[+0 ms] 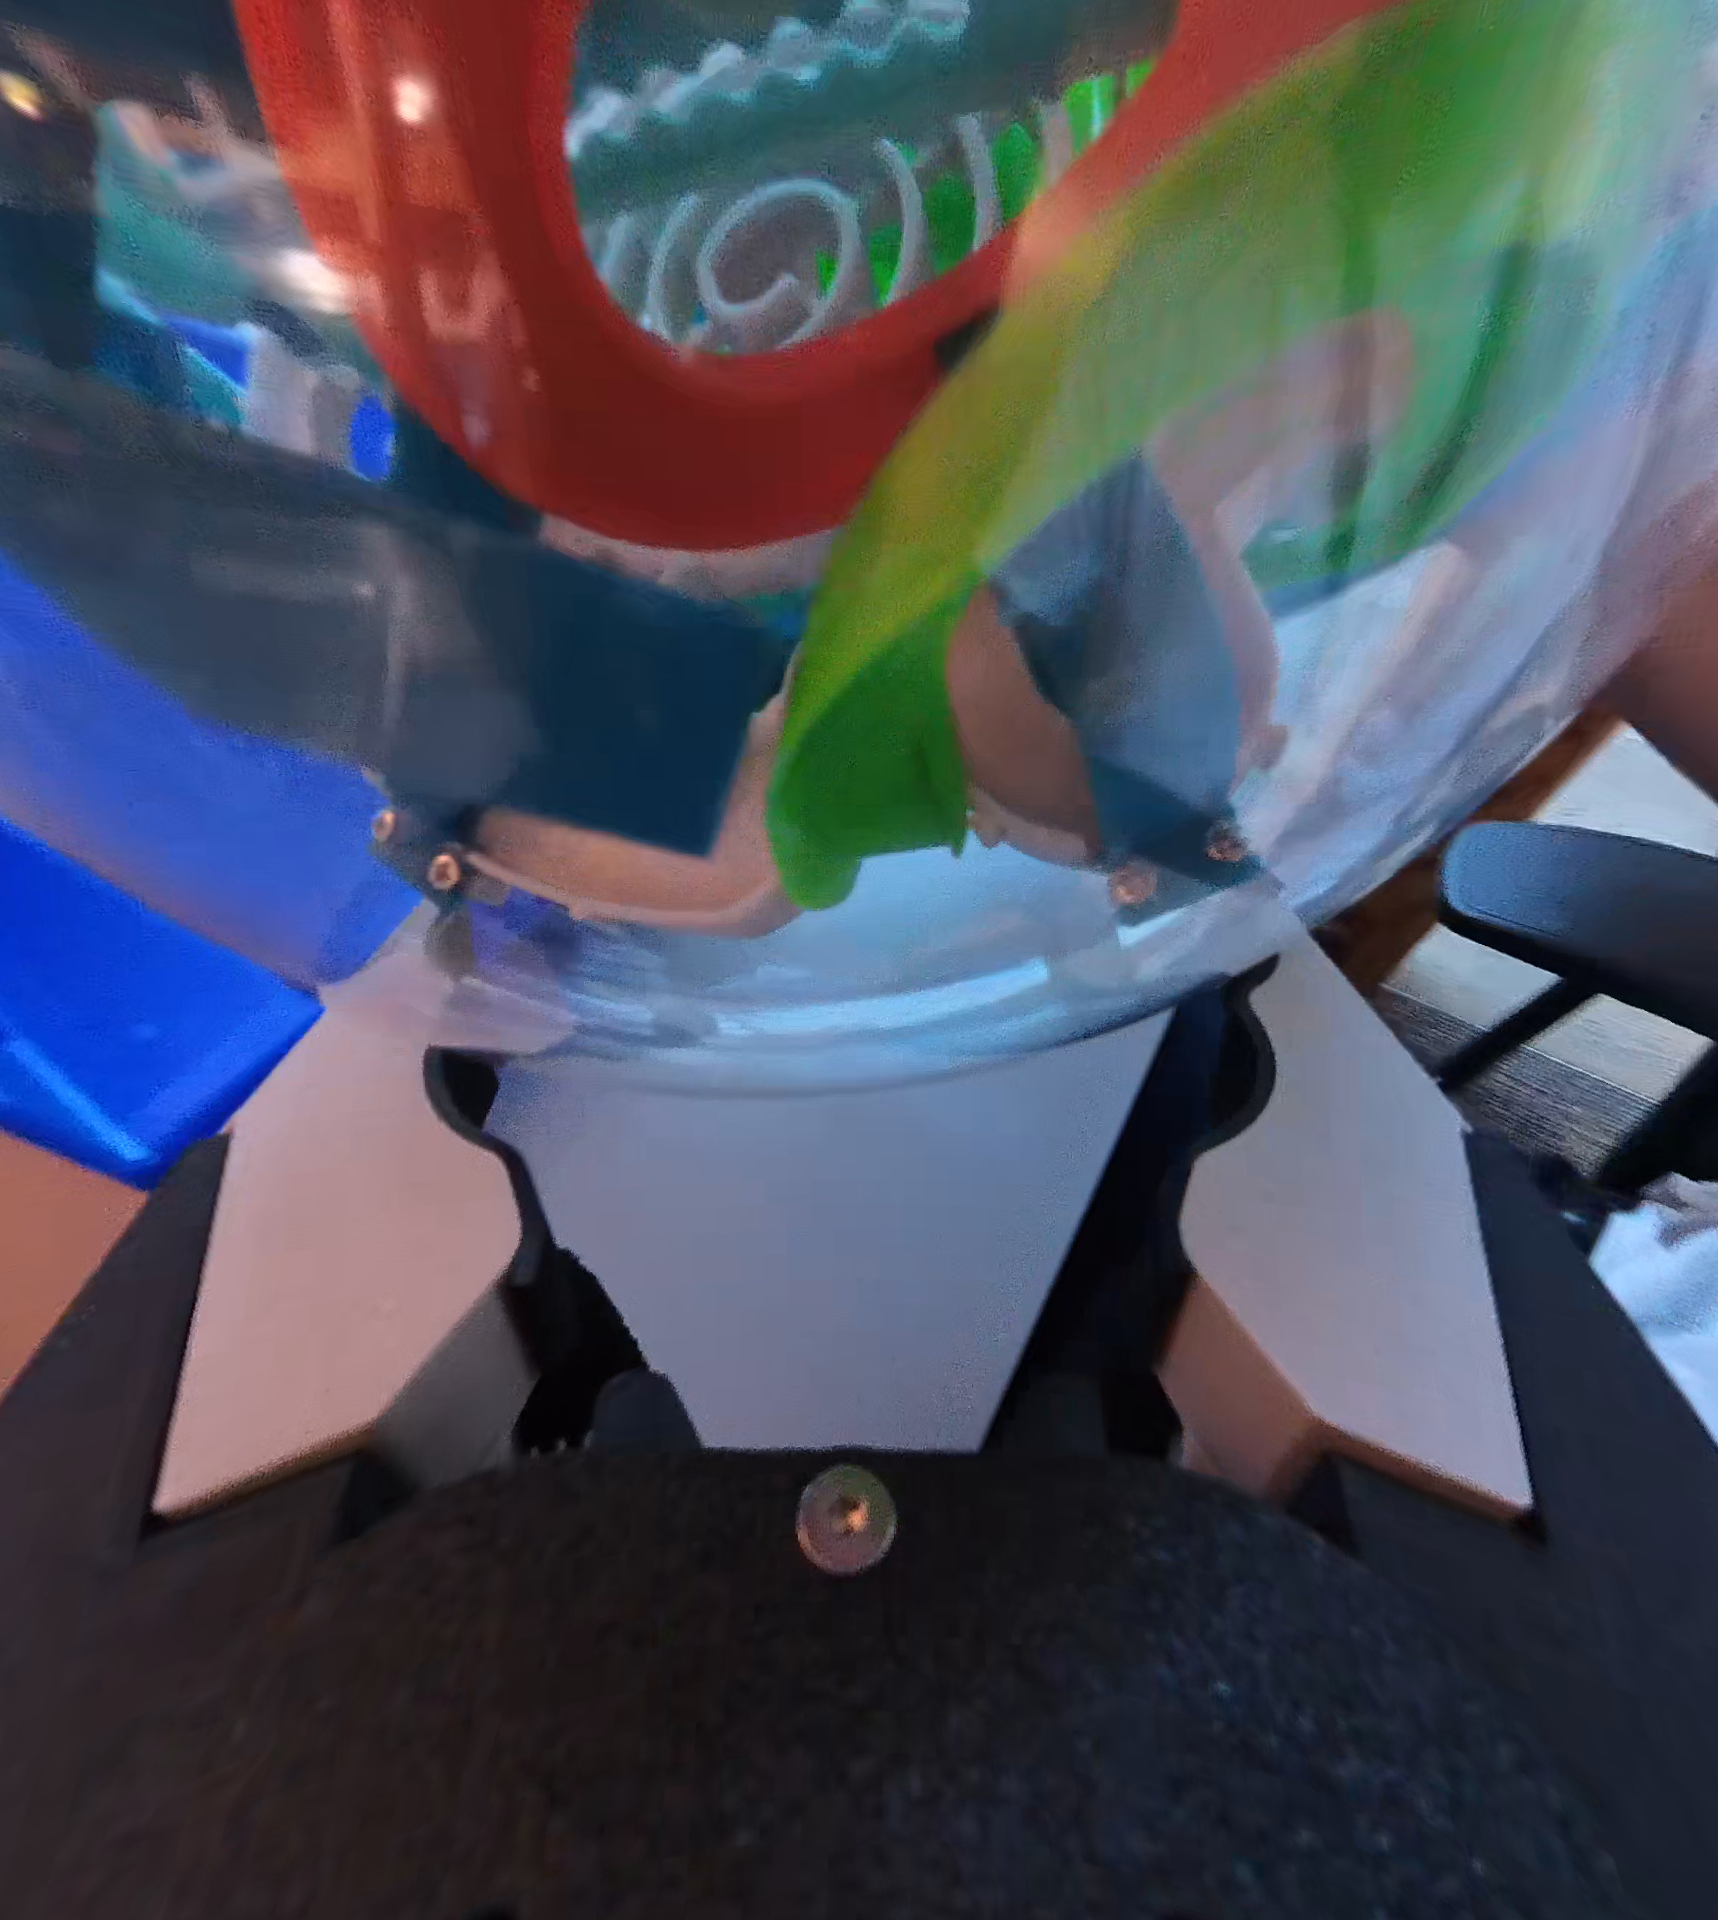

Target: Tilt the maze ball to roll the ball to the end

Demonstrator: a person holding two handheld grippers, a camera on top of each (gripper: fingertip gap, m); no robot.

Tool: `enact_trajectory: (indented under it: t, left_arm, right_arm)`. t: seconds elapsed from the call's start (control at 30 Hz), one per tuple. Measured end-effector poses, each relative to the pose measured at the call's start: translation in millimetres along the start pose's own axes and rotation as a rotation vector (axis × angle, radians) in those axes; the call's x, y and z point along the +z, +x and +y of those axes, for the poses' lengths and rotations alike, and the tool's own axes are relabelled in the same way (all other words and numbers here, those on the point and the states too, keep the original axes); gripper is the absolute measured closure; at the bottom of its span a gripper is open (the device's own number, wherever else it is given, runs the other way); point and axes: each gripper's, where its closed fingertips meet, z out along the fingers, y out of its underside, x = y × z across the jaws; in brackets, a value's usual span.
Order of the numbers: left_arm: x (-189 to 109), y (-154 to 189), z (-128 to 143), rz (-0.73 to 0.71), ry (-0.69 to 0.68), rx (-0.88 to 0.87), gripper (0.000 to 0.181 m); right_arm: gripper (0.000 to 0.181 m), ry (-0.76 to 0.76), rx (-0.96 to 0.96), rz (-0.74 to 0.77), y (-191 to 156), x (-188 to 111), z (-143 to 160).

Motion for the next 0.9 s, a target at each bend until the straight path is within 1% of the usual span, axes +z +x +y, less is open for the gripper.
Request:
enact_trajectory:
  t: [0.07,0.1,0.13,0.17,0.23,0.3,0.33,0.4,0.43,0.53,0.6,0.67,0.7,0.77,0.83,0.9]
  left_arm:
    - [-5,-11,-9,-0.077,0.045,0.028,0.04]
    - [-8,-15,-14,-0.109,0.063,0.048,0.035]
    - [-11,-17,-17,-0.135,0.071,0.072,0.03]
    - [-13,-19,-18,-0.162,0.072,0.097,0.03]
    - [-14,-19,-16,-0.199,0.048,0.158,0.044]
    - [-11,-9,-9,-0.173,0.03,0.189,0.061]
    - [-10,-4,-6,-0.157,0.03,0.188,0.067]
    - [-8,3,1,-0.153,0.021,0.171,0.063]
    - [-6,9,7,-0.122,0.005,0.149,0.072]
    - [-1,29,22,-0.058,0.009,0.088,0.074]
    - [5,38,34,-0.023,-0.028,0.036,0.069]
    - [11,40,46,-0.006,-0.06,-0.011,0.07]
    - [14,38,52,-0.012,-0.082,-0.032,0.068]
    - [19,35,64,-0.015,-0.133,-0.065,0.056]
    - [21,36,74,-0.011,-0.166,-0.074,0.057]
    - [23,38,81,-0.015,-0.196,-0.038,0.062]
  right_arm:
    - [0.029,-0.015,-0.001,0.021,-2,3,5]
    - [0.029,-0.031,-0.001,0.029,-4,6,8]
    - [0.029,-0.025,0.0,0.032,-5,7,8]
    - [0.029,0.008,0.008,0.03,-7,8,4]
    - [0.029,0.113,0.032,0.031,-10,7,-13]
    - [0.029,0.179,0.052,0.034,-14,4,-29]
    - [0.029,0.186,0.058,0.033,-17,4,-33]
    - [0.032,0.144,0.073,0.023,-25,5,-33]
    - [0.033,0.119,0.057,0.027,-29,5,-31]
    - [0.033,0.034,0.076,0.051,-36,3,-18]
    - [0.033,-0.003,0.114,0.092,-34,1,-7]
    - [0.033,-0.025,0.138,0.109,-29,-1,6]
    - [0.033,-0.037,0.164,0.117,-24,-2,14]
    - [0.034,-0.07,0.25,0.135,-11,-6,32]
    - [0.034,-0.056,0.346,0.129,0,-9,43]
    - [0.034,-0.025,0.421,0.115,9,-12,47]
